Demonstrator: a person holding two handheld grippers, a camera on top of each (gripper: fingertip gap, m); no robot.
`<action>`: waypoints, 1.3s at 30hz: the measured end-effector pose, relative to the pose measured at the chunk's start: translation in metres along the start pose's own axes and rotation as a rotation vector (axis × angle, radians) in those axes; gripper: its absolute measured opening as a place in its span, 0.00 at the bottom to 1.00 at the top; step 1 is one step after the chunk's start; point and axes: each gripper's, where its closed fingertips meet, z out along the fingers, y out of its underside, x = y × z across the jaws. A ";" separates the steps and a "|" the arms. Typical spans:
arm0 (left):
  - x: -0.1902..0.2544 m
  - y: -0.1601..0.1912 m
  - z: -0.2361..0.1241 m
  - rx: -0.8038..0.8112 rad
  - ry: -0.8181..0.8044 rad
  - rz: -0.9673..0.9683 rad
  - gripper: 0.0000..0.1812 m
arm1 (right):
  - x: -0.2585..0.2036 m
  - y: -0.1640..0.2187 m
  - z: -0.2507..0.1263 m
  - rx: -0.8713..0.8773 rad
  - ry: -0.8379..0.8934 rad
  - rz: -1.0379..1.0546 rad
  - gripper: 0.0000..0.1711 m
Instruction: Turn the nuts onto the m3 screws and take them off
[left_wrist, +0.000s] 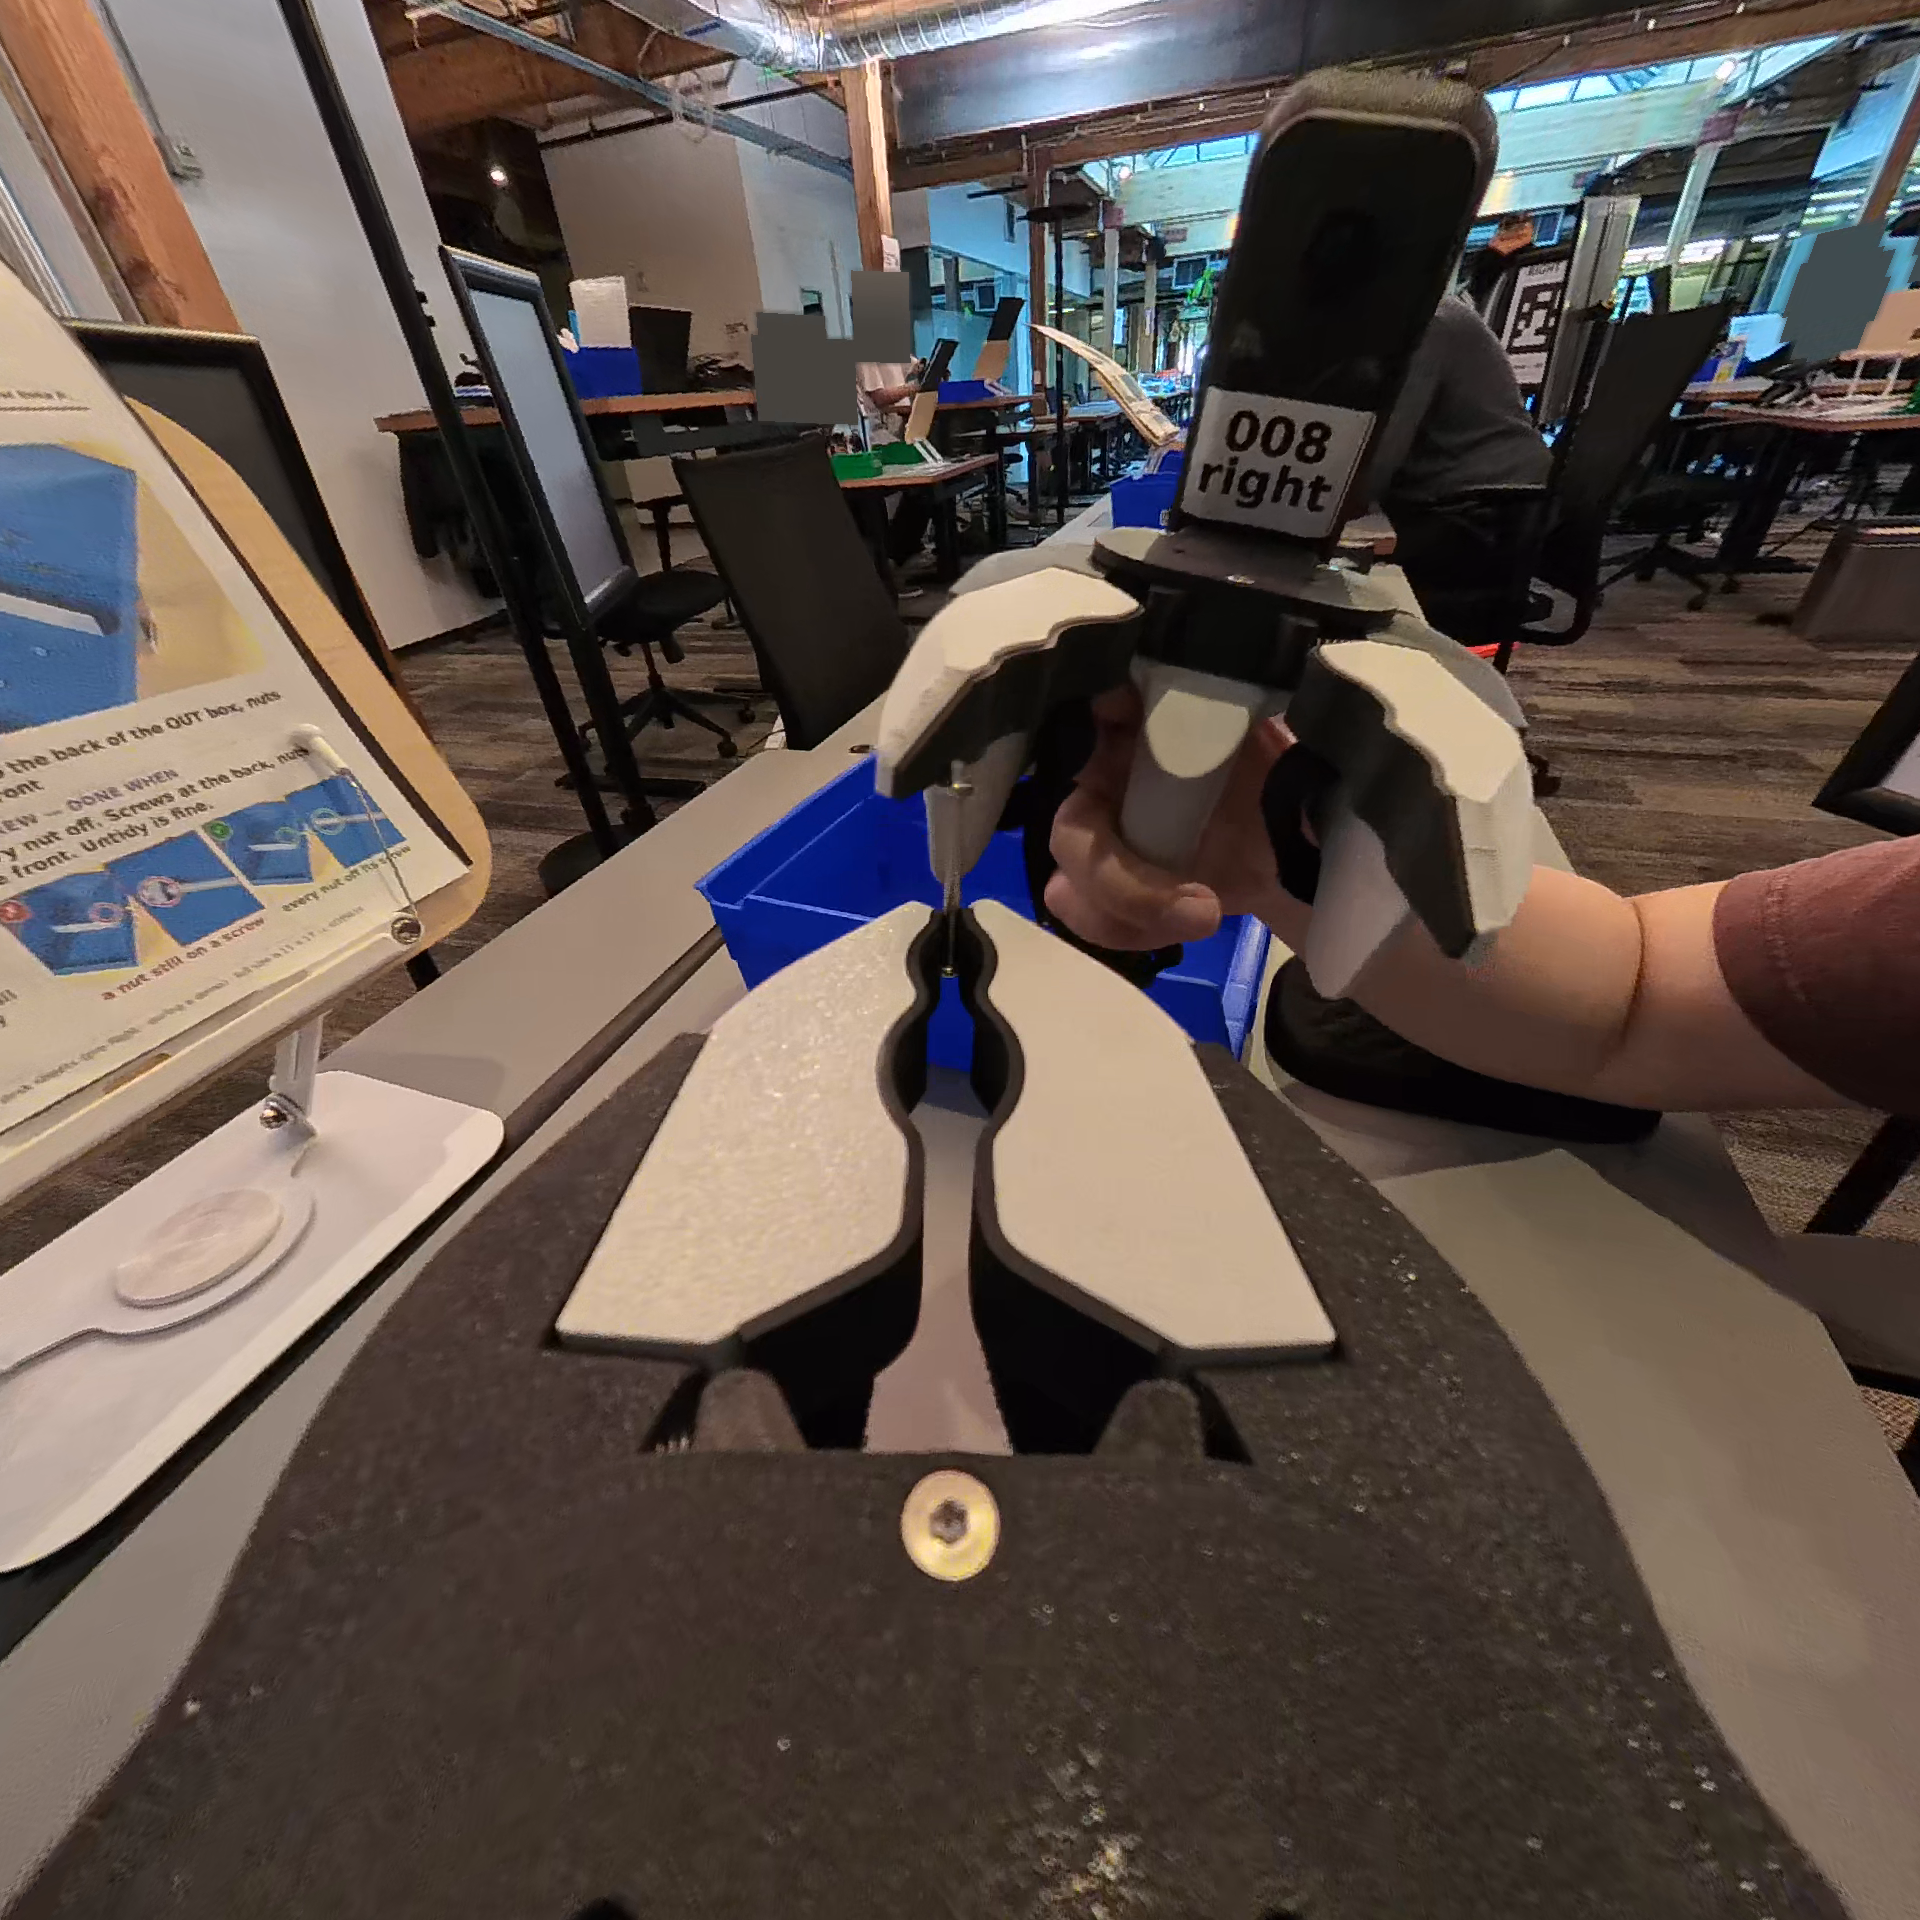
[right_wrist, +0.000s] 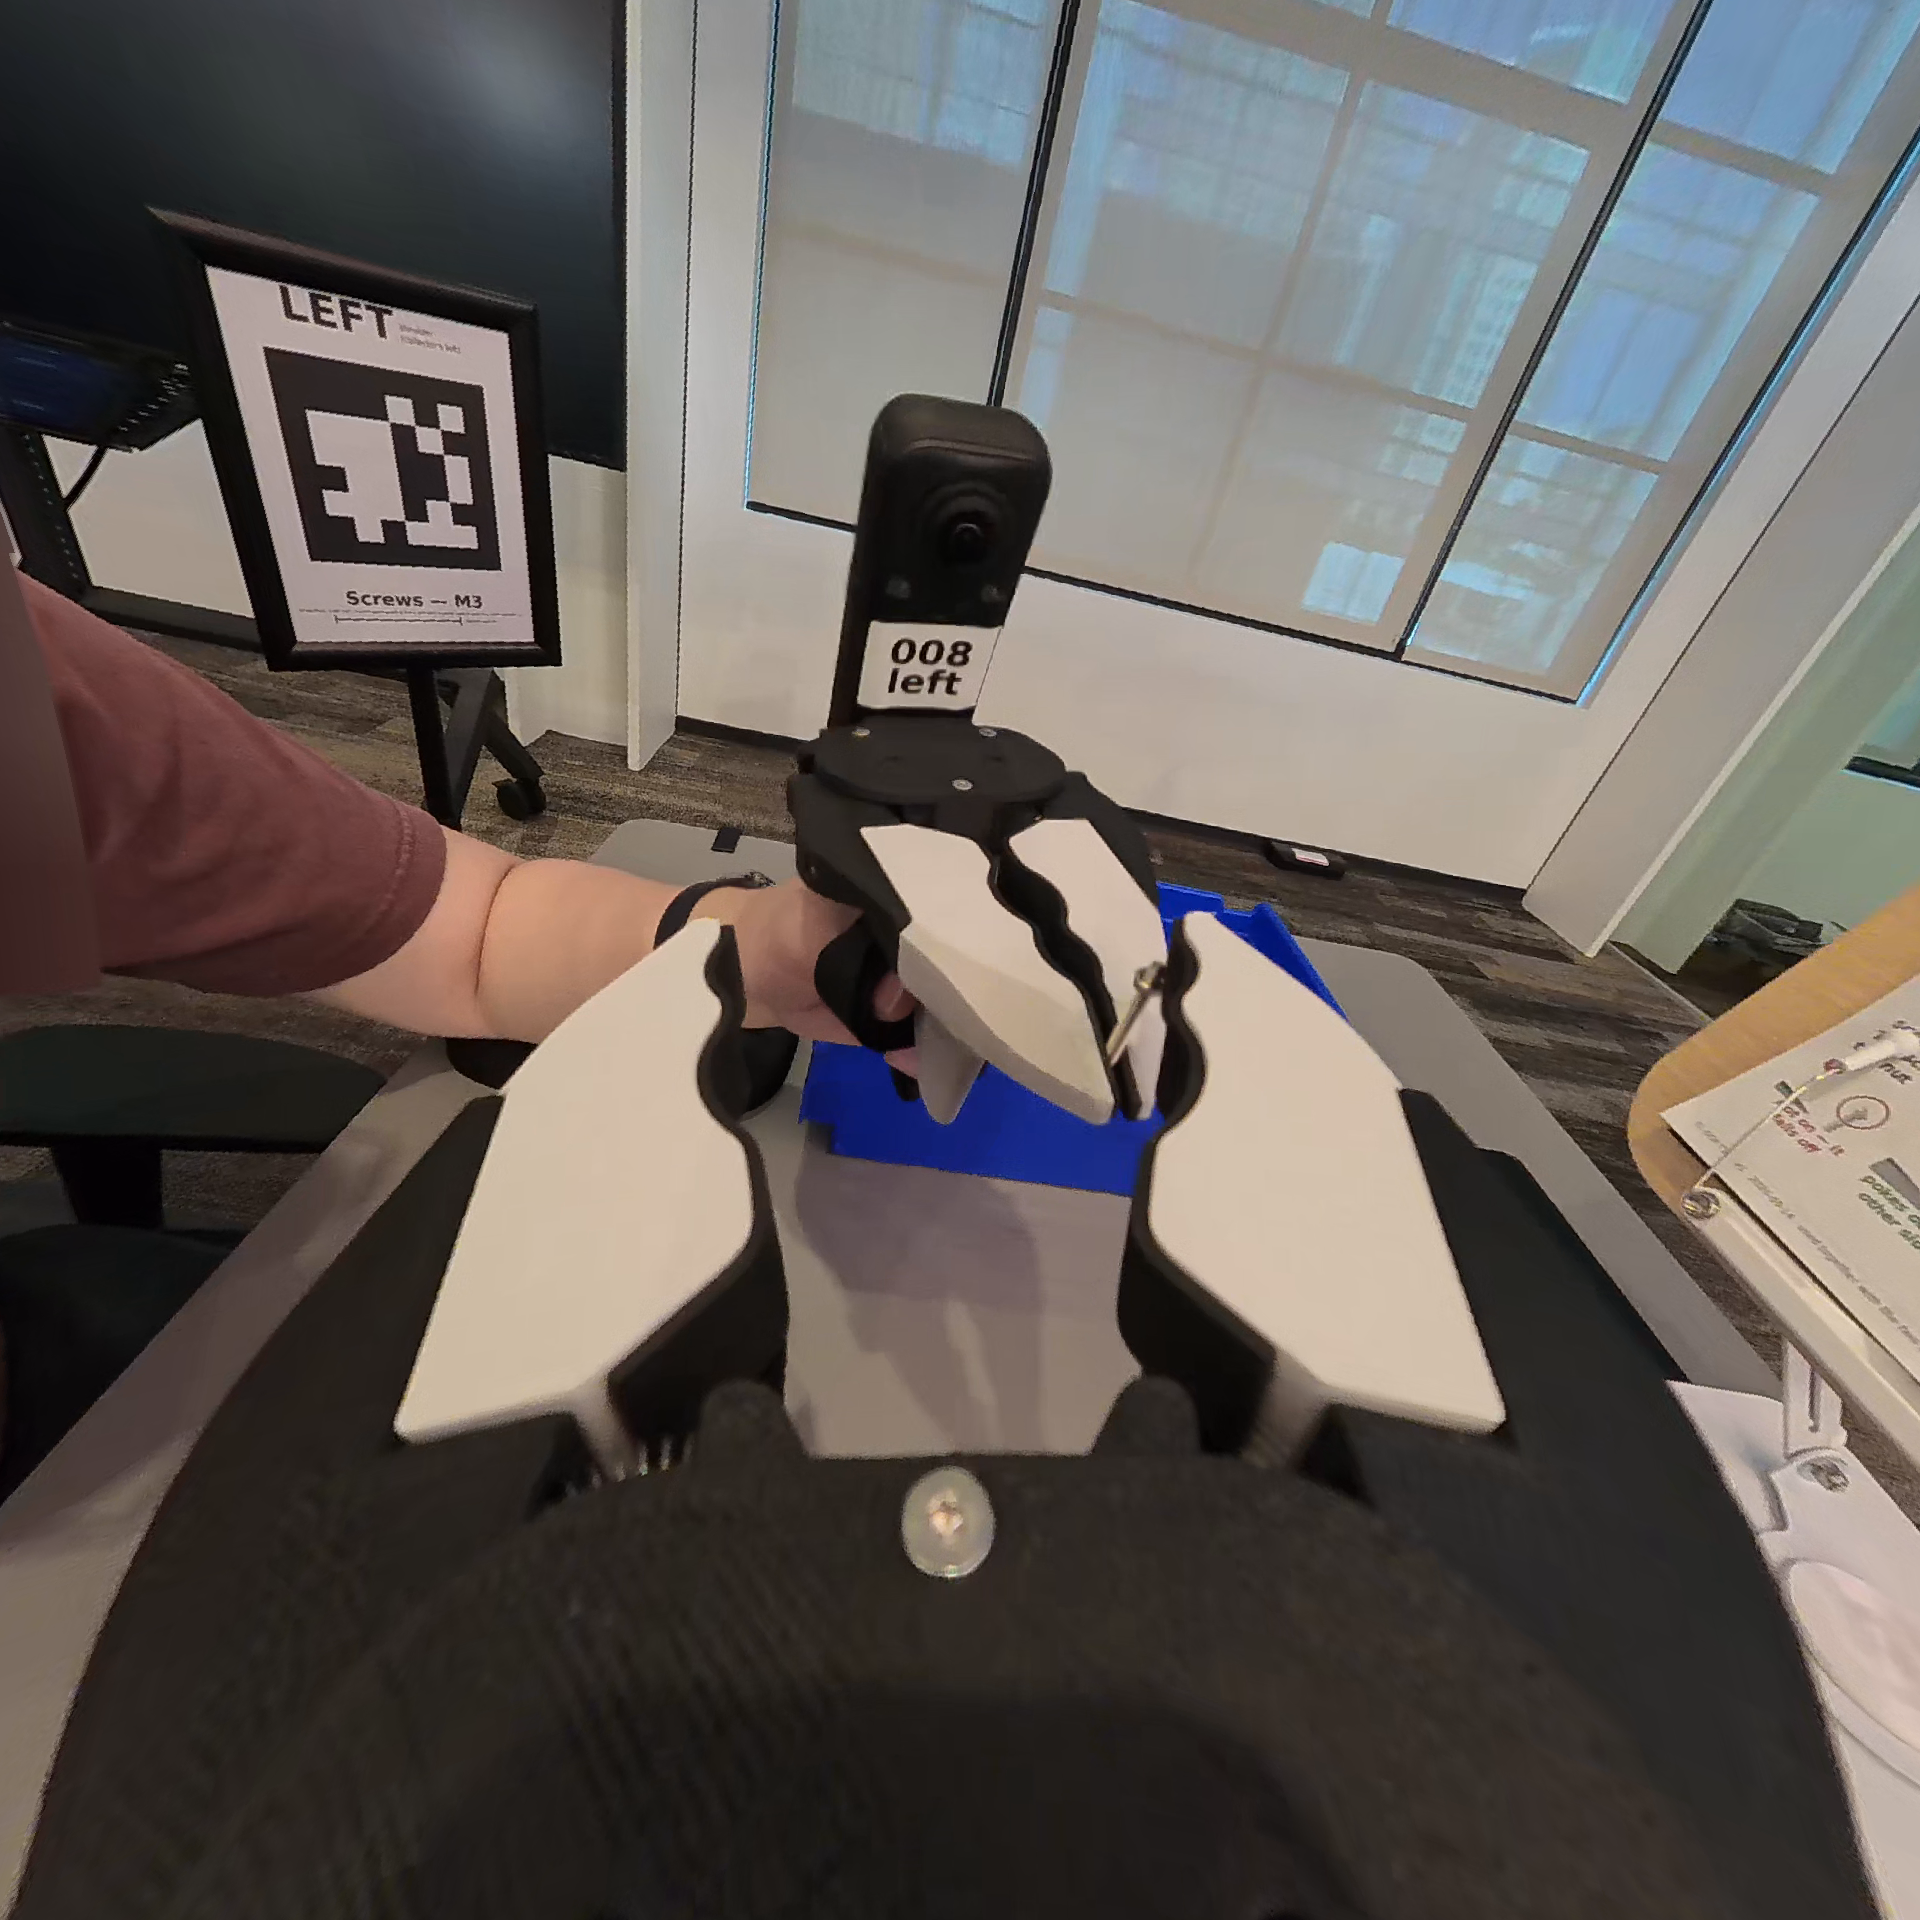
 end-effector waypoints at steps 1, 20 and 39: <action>-0.001 -0.001 -0.001 0.009 -0.003 -0.007 0.01 | 0.001 0.000 -0.001 0.002 0.004 0.000 0.46; 0.000 -0.010 -0.005 0.074 0.027 -0.063 0.01 | 0.004 -0.003 0.001 0.039 0.022 0.027 0.45; 0.001 -0.013 -0.006 0.100 0.039 -0.081 0.01 | 0.007 -0.002 0.004 0.025 0.072 0.000 0.45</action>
